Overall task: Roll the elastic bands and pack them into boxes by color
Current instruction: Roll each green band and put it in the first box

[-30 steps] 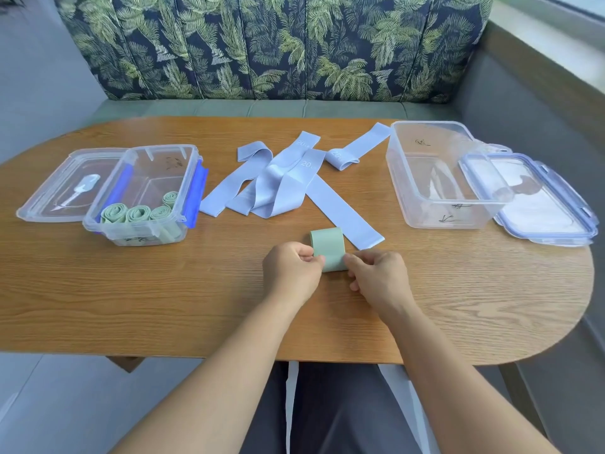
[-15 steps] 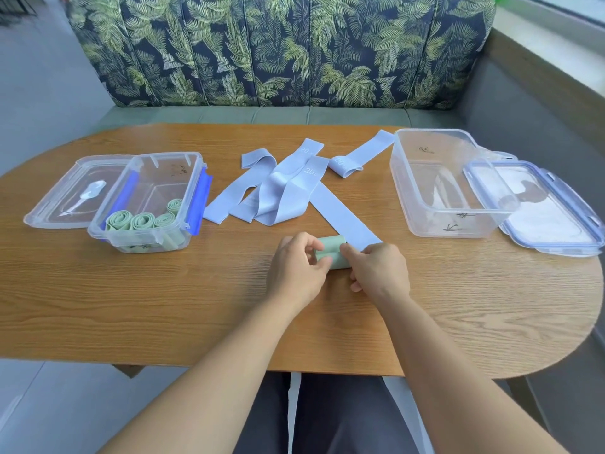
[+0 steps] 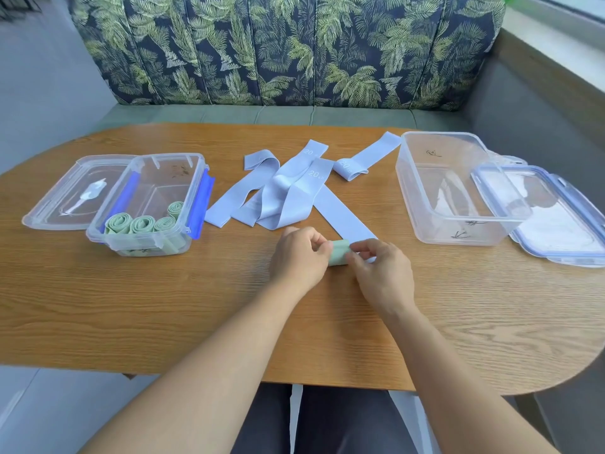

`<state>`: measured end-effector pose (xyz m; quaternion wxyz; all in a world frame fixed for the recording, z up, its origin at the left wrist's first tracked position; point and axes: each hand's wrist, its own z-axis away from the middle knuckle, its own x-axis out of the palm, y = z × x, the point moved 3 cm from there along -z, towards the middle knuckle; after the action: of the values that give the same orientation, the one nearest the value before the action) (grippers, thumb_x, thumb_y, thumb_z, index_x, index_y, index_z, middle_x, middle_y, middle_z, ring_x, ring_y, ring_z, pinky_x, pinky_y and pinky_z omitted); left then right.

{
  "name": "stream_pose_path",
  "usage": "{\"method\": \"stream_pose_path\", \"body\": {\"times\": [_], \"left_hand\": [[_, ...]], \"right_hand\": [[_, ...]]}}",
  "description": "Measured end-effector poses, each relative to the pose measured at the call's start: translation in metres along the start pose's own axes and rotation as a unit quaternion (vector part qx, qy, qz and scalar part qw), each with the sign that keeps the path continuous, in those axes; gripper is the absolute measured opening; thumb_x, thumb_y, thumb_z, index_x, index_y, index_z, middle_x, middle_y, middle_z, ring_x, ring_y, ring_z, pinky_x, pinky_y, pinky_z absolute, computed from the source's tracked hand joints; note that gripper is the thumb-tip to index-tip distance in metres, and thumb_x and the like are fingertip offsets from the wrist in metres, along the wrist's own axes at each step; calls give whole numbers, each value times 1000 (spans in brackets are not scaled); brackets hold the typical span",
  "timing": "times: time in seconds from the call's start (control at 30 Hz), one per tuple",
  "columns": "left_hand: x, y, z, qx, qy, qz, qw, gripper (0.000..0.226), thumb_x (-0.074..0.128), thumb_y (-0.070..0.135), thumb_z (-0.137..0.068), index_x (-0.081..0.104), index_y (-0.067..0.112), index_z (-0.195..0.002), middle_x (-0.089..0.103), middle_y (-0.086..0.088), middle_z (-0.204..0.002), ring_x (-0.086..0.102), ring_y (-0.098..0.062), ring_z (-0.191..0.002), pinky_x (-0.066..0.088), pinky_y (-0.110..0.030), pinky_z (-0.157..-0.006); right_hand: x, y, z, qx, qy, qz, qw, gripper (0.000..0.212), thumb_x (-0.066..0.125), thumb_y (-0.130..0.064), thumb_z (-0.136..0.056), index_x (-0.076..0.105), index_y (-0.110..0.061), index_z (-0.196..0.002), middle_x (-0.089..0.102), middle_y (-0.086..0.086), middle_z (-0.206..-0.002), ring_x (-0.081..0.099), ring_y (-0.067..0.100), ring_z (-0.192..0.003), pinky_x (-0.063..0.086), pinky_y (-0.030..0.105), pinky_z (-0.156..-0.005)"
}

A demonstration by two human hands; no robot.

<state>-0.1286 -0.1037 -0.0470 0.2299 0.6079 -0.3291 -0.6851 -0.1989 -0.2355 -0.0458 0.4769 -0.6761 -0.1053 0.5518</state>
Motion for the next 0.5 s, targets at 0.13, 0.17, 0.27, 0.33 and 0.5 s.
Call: {"method": "stream_pose_path", "body": {"times": [0.13, 0.17, 0.27, 0.33, 0.5], "left_hand": [[2, -2, -2, 48, -75, 4, 996, 14, 69, 38, -82, 62, 30, -91, 63, 9, -102, 60, -12, -97, 52, -35, -85], [2, -3, -4, 53, -92, -4, 994, 15, 70, 38, -81, 61, 32, -92, 65, 10, -103, 60, -12, -98, 52, -36, -86], [0, -4, -10, 60, -124, -20, 990, 20, 72, 42, -75, 57, 40, -87, 64, 8, -107, 60, -10, -98, 52, -36, -86], [-1, -4, -12, 58, -144, -23, 988, 26, 75, 45, -70, 55, 44, -85, 62, 6, -109, 60, -8, -97, 52, -35, -85], [-2, -1, -12, 82, -121, -30, 989, 24, 78, 33, -76, 56, 36, -87, 63, 6, -101, 60, -13, -90, 52, -34, -80]], "right_hand": [[0, -1, -6, 14, -14, -4, 1000, 16, 64, -31, -87, 71, -26, -100, 64, -11, -85, 62, 16, -81, 46, 29, -69], [0, -1, -7, 18, -17, -5, 1000, 15, 63, -31, -87, 71, -26, -99, 63, -12, -83, 62, 17, -80, 45, 28, -69], [0, -2, -8, 21, -22, -4, 1000, 14, 63, -31, -87, 71, -26, -97, 62, -15, -78, 61, 17, -80, 44, 28, -69], [-2, -3, -8, 20, -23, 0, 1000, 13, 62, -30, -87, 71, -26, -96, 59, -18, -74, 61, 16, -81, 43, 28, -69], [-4, -8, -6, 13, -26, 6, 1000, 6, 62, -28, -88, 67, -28, -90, 59, -18, -74, 59, 14, -79, 43, 28, -69]]}}
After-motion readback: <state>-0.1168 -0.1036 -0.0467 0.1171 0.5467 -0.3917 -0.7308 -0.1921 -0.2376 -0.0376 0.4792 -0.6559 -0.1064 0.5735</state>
